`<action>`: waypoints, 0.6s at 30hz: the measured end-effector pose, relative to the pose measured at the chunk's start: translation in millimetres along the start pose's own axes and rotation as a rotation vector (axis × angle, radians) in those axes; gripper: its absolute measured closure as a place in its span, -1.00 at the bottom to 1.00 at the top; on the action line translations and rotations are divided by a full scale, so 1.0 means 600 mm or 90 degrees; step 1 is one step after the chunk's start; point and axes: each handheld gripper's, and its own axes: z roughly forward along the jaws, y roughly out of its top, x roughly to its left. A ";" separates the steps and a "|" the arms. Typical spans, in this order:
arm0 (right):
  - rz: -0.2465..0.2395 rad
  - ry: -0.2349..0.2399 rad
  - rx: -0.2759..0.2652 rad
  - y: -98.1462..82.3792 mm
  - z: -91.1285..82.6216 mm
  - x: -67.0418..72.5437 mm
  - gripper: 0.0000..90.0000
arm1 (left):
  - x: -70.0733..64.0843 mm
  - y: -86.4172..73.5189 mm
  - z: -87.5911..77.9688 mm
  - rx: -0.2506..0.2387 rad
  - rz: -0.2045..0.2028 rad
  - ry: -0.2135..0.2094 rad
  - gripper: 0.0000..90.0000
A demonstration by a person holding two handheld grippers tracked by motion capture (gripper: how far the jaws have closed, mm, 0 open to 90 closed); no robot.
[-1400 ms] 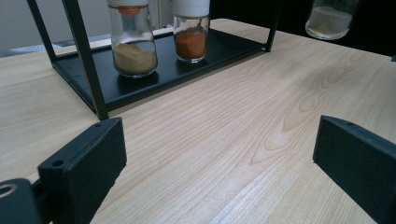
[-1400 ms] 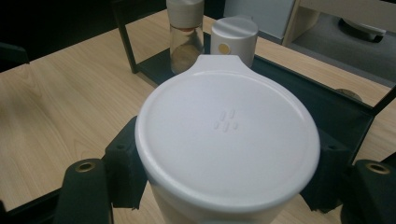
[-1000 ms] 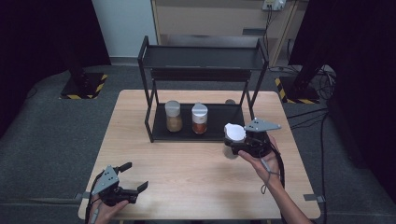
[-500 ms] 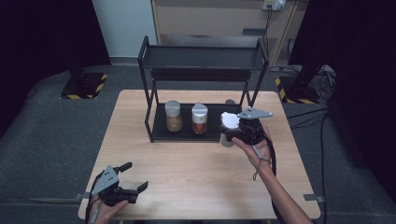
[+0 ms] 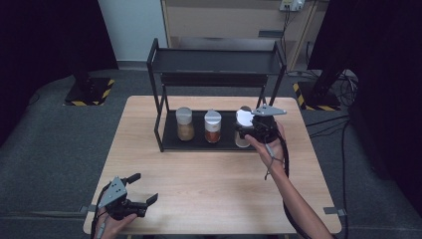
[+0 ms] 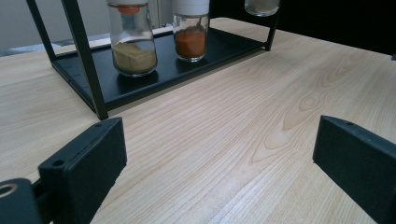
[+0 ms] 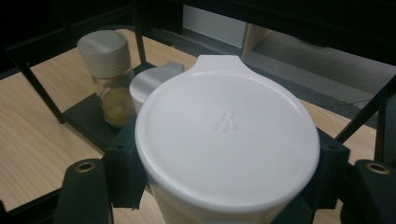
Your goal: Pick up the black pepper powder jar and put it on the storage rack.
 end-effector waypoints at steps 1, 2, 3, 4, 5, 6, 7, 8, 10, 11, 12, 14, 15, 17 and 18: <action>0.001 -0.003 0.001 0.001 0.004 -0.001 -0.31 | 0.000 0.000 0.000 0.000 0.000 0.000 -0.96; 0.002 -0.006 0.002 0.001 0.007 -0.003 -0.31 | 0.000 0.000 0.000 0.000 -0.001 0.000 -0.96; 0.001 -0.008 0.001 0.000 0.011 -0.004 -0.31 | 0.000 0.000 0.000 0.000 -0.001 0.000 -0.96; 0.003 -0.011 0.001 0.000 0.015 -0.005 -0.31 | 0.000 0.000 0.000 0.000 -0.001 0.000 -0.96; 0.004 -0.013 0.001 0.000 0.019 -0.007 -0.31 | 0.000 0.000 0.000 0.000 -0.002 0.000 -0.96; 0.007 -0.016 0.000 0.000 0.023 -0.008 -0.31 | 0.000 0.000 0.000 0.001 -0.002 0.000 -0.96; 0.007 -0.019 0.001 0.000 0.028 -0.010 -0.31 | 0.000 0.000 0.000 0.001 -0.002 0.000 -0.96; 0.009 -0.021 0.002 0.000 0.032 -0.011 -0.31 | 0.001 0.000 0.001 0.001 -0.002 0.000 -0.96; 0.010 -0.026 0.001 -0.001 0.040 -0.013 -0.31 | 0.001 0.000 0.000 0.001 -0.003 0.001 -0.96; 0.010 -0.028 0.001 -0.001 0.045 -0.014 -0.31 | 0.001 0.000 0.000 0.001 -0.003 0.001 -0.96; 0.011 -0.031 0.003 -0.002 0.049 -0.015 -0.31 | 0.001 0.000 0.000 0.001 -0.004 0.001 -0.96; 0.013 -0.035 0.007 -0.002 0.058 -0.017 -0.31 | 0.001 -0.001 0.000 0.001 -0.004 0.001 -0.96; 0.016 -0.036 0.009 -0.003 0.062 -0.018 -0.31 | 0.001 -0.001 0.000 0.001 -0.004 0.001 -0.96; 0.021 -0.039 0.007 -0.007 0.069 -0.021 -0.31 | 0.002 -0.001 0.000 0.002 -0.005 0.000 -0.96; 0.023 -0.040 0.007 -0.008 0.073 -0.022 -0.31 | 0.002 -0.001 0.000 0.001 -0.005 0.000 -0.96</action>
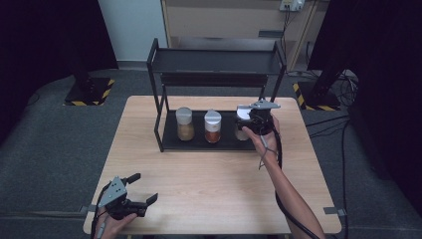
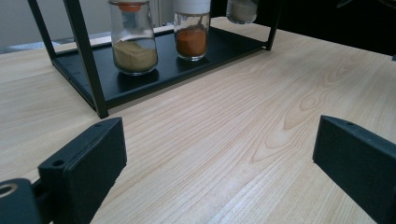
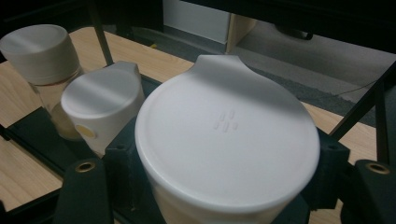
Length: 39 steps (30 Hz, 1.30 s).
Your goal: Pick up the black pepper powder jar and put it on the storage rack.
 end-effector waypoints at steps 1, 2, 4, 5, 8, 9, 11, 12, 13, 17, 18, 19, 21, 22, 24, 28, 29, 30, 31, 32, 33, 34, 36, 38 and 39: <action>0.002 -0.001 0.001 -0.001 0.003 -0.001 -0.31 | 0.000 0.000 0.000 0.000 0.000 0.000 -0.96; 0.002 -0.002 0.001 -0.002 0.007 -0.001 -0.31 | 0.000 0.000 0.000 0.000 0.000 0.000 -0.96; 0.004 -0.005 0.001 -0.005 0.013 -0.002 -0.31 | 0.000 0.000 0.000 0.000 -0.001 -0.001 -0.96; 0.003 -0.008 0.001 -0.006 0.017 -0.002 -0.31 | 0.000 0.000 0.000 0.000 -0.001 -0.001 -0.96; 0.000 -0.012 0.003 -0.008 0.026 -0.001 -0.31 | 0.000 0.000 0.000 0.000 -0.001 -0.001 -0.96; 0.001 -0.012 0.004 -0.010 0.029 -0.002 -0.31 | 0.001 0.000 0.000 0.000 -0.001 -0.001 -0.96; 0.005 -0.014 0.003 -0.013 0.035 -0.003 -0.31 | 0.001 0.000 0.000 0.000 -0.001 -0.002 -0.96; 0.006 -0.014 0.004 -0.014 0.037 -0.003 -0.31 | 0.001 0.000 0.000 0.000 -0.002 -0.002 -0.96; 0.007 -0.016 0.004 -0.016 0.040 -0.003 -0.31 | 0.001 0.000 0.000 0.000 -0.002 -0.002 -0.96; 0.007 -0.017 0.007 -0.023 0.050 -0.002 -0.31 | 0.001 -0.001 0.000 -0.001 -0.002 -0.002 -0.96; 0.006 -0.019 0.008 -0.024 0.052 -0.001 -0.31 | 0.001 -0.001 0.000 0.000 -0.002 -0.002 -0.96; 0.006 -0.019 0.009 -0.025 0.054 -0.001 -0.31 | 0.001 0.000 0.000 0.000 -0.002 -0.002 -0.96; 0.006 -0.018 0.013 -0.027 0.058 -0.001 -0.31 | 0.001 0.000 0.000 0.000 -0.002 -0.002 -0.96; 0.003 -0.017 0.014 -0.029 0.060 -0.002 -0.31 | 0.001 -0.001 0.000 0.000 -0.002 -0.002 -0.96; 0.004 -0.017 0.016 -0.031 0.063 -0.002 -0.31 | 0.001 -0.001 0.000 0.000 -0.003 -0.002 -0.96; 0.008 -0.020 0.018 -0.035 0.068 -0.003 -0.31 | 0.001 -0.001 0.000 0.000 -0.003 -0.002 -0.96; 0.009 -0.021 0.018 -0.036 0.068 -0.003 -0.31 | 0.001 -0.001 0.000 0.000 -0.003 -0.002 -0.96; 0.009 -0.022 0.018 -0.038 0.069 -0.003 -0.31 | 0.002 -0.001 0.000 0.000 -0.003 -0.002 -0.96; 0.010 -0.023 0.018 -0.038 0.070 -0.003 -0.31 | 0.002 -0.001 0.000 0.000 -0.003 -0.002 -0.96; 0.012 -0.022 0.020 -0.038 0.070 -0.004 -0.31 | 0.002 0.000 0.000 0.001 -0.001 -0.002 -0.96; 0.011 -0.020 0.020 -0.039 0.071 -0.005 -0.31 | 0.002 0.000 0.000 0.001 -0.001 -0.002 -0.96; 0.010 -0.020 0.020 -0.040 0.071 -0.005 -0.31 | 0.002 0.000 0.000 0.001 -0.001 -0.003 -0.96; 0.010 -0.020 0.018 -0.042 0.073 -0.006 -0.31 | 0.002 0.000 0.001 0.002 0.000 -0.004 -0.96; 0.013 -0.018 0.018 -0.043 0.073 -0.007 -0.31 | 0.002 0.000 0.000 0.002 -0.001 -0.004 -0.96; 0.011 -0.019 0.018 -0.043 0.073 -0.007 -0.31 | 0.002 0.000 0.000 0.001 -0.001 -0.004 -0.96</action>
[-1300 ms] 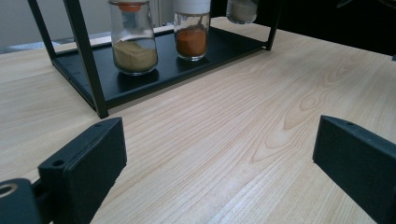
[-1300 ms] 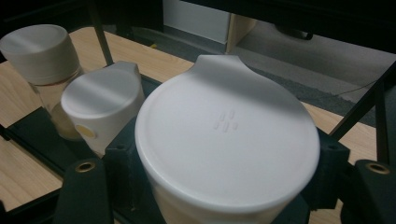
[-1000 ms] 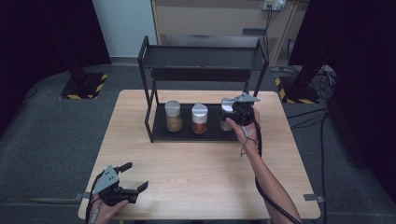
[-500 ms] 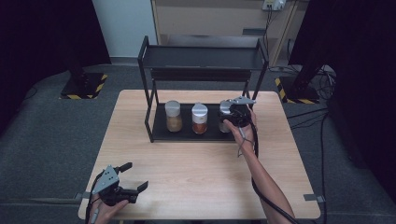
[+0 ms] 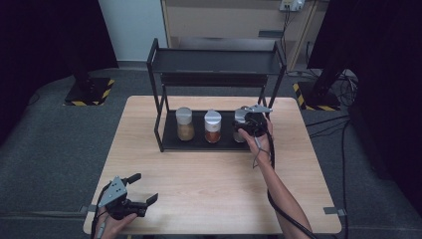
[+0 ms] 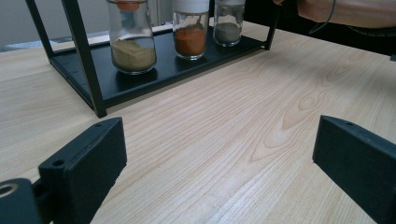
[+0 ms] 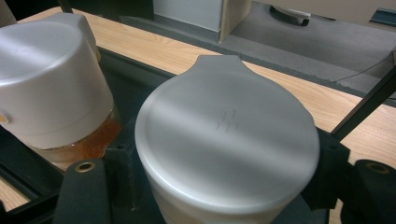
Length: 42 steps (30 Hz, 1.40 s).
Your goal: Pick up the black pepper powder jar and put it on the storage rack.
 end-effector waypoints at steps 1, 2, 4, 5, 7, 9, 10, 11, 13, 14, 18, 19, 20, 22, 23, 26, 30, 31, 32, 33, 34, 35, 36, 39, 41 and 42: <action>0.000 -0.001 0.000 0.000 0.000 0.000 -0.31 | 0.000 0.000 0.000 0.000 0.000 0.000 -0.96; 0.000 -0.001 0.000 -0.001 0.000 0.000 -0.31 | 0.000 0.000 0.000 0.000 0.000 0.000 -0.96; -0.002 -0.001 -0.001 -0.002 0.000 -0.001 -0.31 | 0.000 0.000 0.000 0.000 0.000 0.000 -0.96; 0.000 0.000 0.000 -0.002 0.000 -0.001 -0.31 | 0.000 0.000 0.000 0.000 0.000 0.000 -0.96; 0.000 0.001 -0.002 -0.004 -0.001 -0.002 -0.31 | 0.000 0.000 0.000 0.000 0.000 0.000 -0.96; -0.001 0.000 -0.004 -0.006 -0.002 -0.002 -0.31 | 0.000 0.000 0.000 0.000 0.000 0.000 -0.96; 0.002 0.001 -0.005 -0.008 -0.003 -0.002 -0.31 | 0.000 0.000 0.000 0.000 0.000 0.000 -0.96; 0.001 0.001 -0.007 -0.009 -0.003 -0.002 -0.31 | 0.000 0.000 0.000 0.000 0.001 -0.001 -0.96; 0.001 0.001 -0.011 -0.012 -0.003 -0.003 -0.31 | -0.001 0.001 0.000 0.001 0.001 0.000 -0.96; 0.002 0.000 -0.013 -0.014 -0.003 -0.002 -0.31 | -0.001 0.001 0.000 0.001 0.002 -0.001 -0.96; 0.002 0.001 -0.019 -0.019 -0.004 -0.003 -0.32 | -0.001 0.001 0.000 0.001 0.002 -0.001 -0.96; 0.004 0.001 -0.021 -0.020 -0.004 -0.003 -0.32 | -0.001 0.001 0.000 0.001 0.002 -0.001 -0.96; 0.005 0.001 -0.022 -0.022 -0.005 -0.003 -0.32 | -0.001 0.001 0.000 0.001 0.002 -0.001 -0.96; 0.003 0.000 -0.023 -0.023 -0.005 -0.001 -0.32 | -0.001 0.001 0.000 0.001 0.002 0.000 -0.96; 0.003 -0.001 -0.024 -0.024 -0.005 -0.001 -0.32 | -0.001 0.001 0.000 0.001 0.002 0.000 -0.96; 0.004 0.002 -0.028 -0.026 -0.004 -0.002 -0.32 | -0.001 0.000 0.000 0.000 0.001 0.000 -0.96; 0.009 0.001 -0.031 -0.025 -0.007 -0.003 -0.51 | -0.001 0.000 0.000 -0.001 0.001 -0.001 -0.96; 0.011 0.000 -0.036 -0.026 -0.009 -0.001 -0.54 | -0.001 0.000 0.000 -0.001 0.001 -0.001 -0.96; 0.010 0.000 -0.041 -0.025 -0.012 0.000 -0.58 | -0.001 0.000 0.000 0.000 0.001 -0.001 -0.96; 0.007 0.005 -0.042 -0.023 -0.013 -0.002 -0.60 | -0.001 0.000 0.000 -0.001 0.001 -0.001 -0.96; 0.002 0.004 -0.041 -0.019 -0.015 0.000 -0.62 | -0.001 0.000 0.000 -0.001 0.001 0.000 -0.96; -0.002 -0.001 -0.045 -0.017 -0.019 0.003 -0.64 | -0.002 0.000 0.000 -0.001 0.001 0.000 -0.96; 0.000 0.002 -0.052 -0.016 -0.022 0.002 -0.67 | -0.002 0.000 0.000 -0.001 0.001 0.000 -0.96; -0.007 0.006 -0.063 -0.009 -0.032 0.002 -0.73 | -0.002 0.001 0.000 -0.001 0.002 0.000 -0.96; -0.009 0.006 -0.067 -0.004 -0.039 0.003 -0.77 | -0.002 0.000 0.000 -0.002 0.001 0.000 -0.96; -0.009 0.009 -0.069 -0.001 -0.043 0.002 -0.78 | -0.001 0.000 0.000 -0.002 0.001 0.000 -0.96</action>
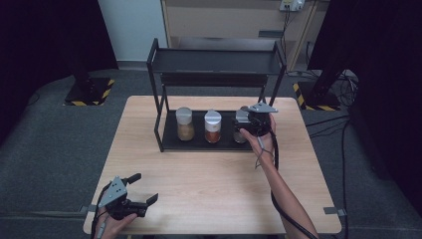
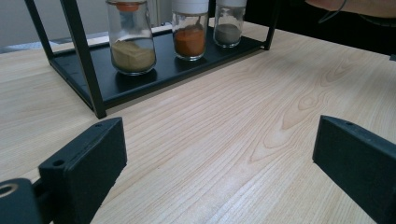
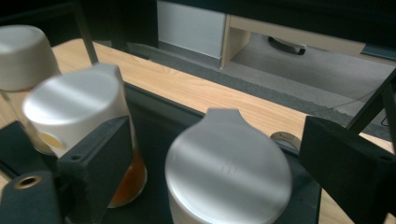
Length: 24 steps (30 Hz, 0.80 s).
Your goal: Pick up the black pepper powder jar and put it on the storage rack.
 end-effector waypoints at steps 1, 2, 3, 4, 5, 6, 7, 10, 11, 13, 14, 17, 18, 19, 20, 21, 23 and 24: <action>0.001 0.004 -0.002 0.003 -0.004 -0.001 -0.79 | 0.000 0.000 0.000 0.000 0.000 0.000 -0.96; -0.002 0.007 -0.005 0.006 -0.008 -0.001 -0.80 | 0.000 0.000 0.000 0.000 0.000 0.000 -0.96; -0.006 0.009 -0.008 0.008 -0.012 -0.001 -0.80 | 0.000 0.000 0.000 0.000 0.000 0.000 -0.96; -0.008 0.013 -0.012 0.010 -0.016 -0.001 -0.80 | 0.000 0.000 0.000 0.000 0.000 0.000 -0.96; -0.009 0.017 -0.015 0.013 -0.021 -0.002 -0.80 | 0.000 0.000 0.000 0.001 0.000 0.000 -0.96; -0.010 0.021 -0.017 0.015 -0.025 -0.001 -0.80 | 0.000 0.000 0.000 0.001 0.000 0.000 -0.96; -0.014 0.025 -0.019 0.017 -0.029 -0.001 -0.80 | -0.001 0.000 0.000 0.001 0.000 0.001 -0.96; -0.019 0.039 -0.028 0.023 -0.042 -0.001 -0.81 | 0.000 0.000 0.000 0.000 -0.001 0.001 -0.96; -0.019 0.045 -0.029 0.025 -0.047 -0.002 -0.82 | 0.000 0.000 0.001 0.001 -0.001 0.001 -0.96; -0.022 0.055 -0.033 0.029 -0.056 -0.002 -0.82 | 0.001 0.000 0.002 0.000 -0.004 -0.001 -0.96; -0.024 0.060 -0.033 0.031 -0.061 -0.002 -0.83 | 0.002 -0.001 0.003 -0.001 -0.005 -0.002 -0.96; -0.030 0.079 -0.036 0.035 -0.076 -0.002 -0.83 | 0.001 0.000 0.002 0.000 -0.005 -0.001 -0.96; -0.035 0.083 -0.036 0.037 -0.080 -0.001 -0.83 | 0.001 0.000 0.002 0.000 -0.006 0.000 -0.96; -0.039 0.087 -0.038 0.037 -0.085 0.000 -0.84 | 0.001 0.000 0.002 0.000 -0.006 0.001 -0.96; -0.040 0.094 -0.039 0.037 -0.090 0.000 -0.84 | 0.001 0.000 0.002 -0.001 -0.007 0.001 -0.96; -0.041 0.102 -0.039 0.038 -0.094 0.000 -0.84 | 0.001 0.000 0.002 -0.001 -0.007 0.001 -0.96; -0.045 0.112 -0.040 0.037 -0.102 0.001 -0.84 | 0.001 0.000 0.002 0.000 -0.006 0.002 -0.96; -0.046 0.120 -0.041 0.037 -0.107 0.000 -0.84 | 0.001 0.000 0.002 0.000 -0.007 0.002 -0.96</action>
